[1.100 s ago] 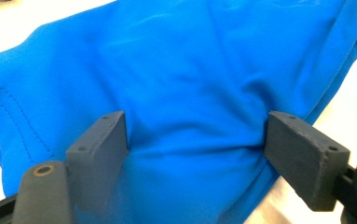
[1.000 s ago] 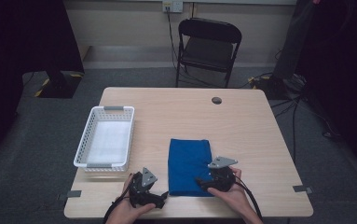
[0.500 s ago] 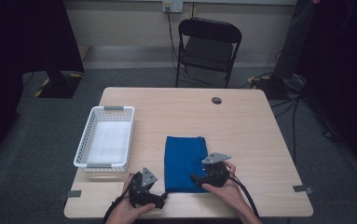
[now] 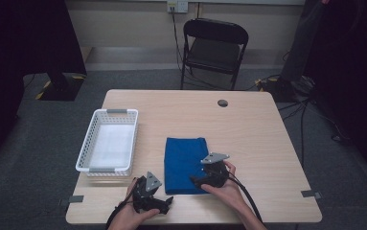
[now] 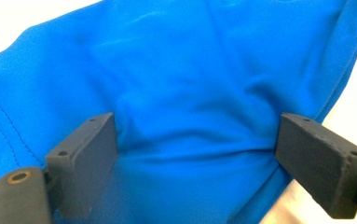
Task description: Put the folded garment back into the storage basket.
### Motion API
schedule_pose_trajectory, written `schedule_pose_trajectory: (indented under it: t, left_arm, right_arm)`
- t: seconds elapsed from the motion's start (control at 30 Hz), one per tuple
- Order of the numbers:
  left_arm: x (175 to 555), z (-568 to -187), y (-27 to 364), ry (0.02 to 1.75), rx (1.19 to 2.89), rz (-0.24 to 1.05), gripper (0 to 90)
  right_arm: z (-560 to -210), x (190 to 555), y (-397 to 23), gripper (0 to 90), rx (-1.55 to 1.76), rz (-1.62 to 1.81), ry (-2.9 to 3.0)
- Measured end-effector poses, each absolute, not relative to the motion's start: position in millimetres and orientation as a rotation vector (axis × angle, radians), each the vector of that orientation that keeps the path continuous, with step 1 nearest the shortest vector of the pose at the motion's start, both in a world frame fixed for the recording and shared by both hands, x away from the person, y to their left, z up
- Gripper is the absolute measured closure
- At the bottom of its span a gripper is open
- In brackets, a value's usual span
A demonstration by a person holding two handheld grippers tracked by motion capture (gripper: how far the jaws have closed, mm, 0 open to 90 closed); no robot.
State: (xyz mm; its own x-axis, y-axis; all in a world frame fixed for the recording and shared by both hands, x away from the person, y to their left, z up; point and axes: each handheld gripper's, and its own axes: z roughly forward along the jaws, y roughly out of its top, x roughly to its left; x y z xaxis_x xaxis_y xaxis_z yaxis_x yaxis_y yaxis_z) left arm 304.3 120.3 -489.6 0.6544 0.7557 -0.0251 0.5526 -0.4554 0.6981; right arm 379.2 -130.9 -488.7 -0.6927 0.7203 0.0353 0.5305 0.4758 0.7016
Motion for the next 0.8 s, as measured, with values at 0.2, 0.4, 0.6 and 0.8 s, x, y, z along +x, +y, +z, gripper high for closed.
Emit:
schedule_pose_trajectory:
  t: [0.2, 0.4, 0.6, 0.8]
  left_arm:
    - [304.6, -489.6, 120.4, 1.005, 2.181, 0.377, 0.0]
    - [304.7, -489.7, 120.4, 1.005, 2.179, 0.376, 0.0]
    - [305.4, -490.0, 121.0, 1.004, 2.176, 0.377, 0.0]
    - [306.0, -490.0, 122.1, 1.002, 2.176, 0.38, 0.0]
  right_arm:
    - [-488.2, 384.4, -122.5, 12.1, 1.072, 1.021, 2.466]
    - [-488.1, 389.2, -114.2, 12.1, 1.077, 1.015, 2.466]
    - [-487.9, 395.0, -104.7, 12.2, 1.077, 1.01, 2.471]
    - [-488.4, 398.5, -97.1, 12.1, 1.082, 1.013, 2.464]
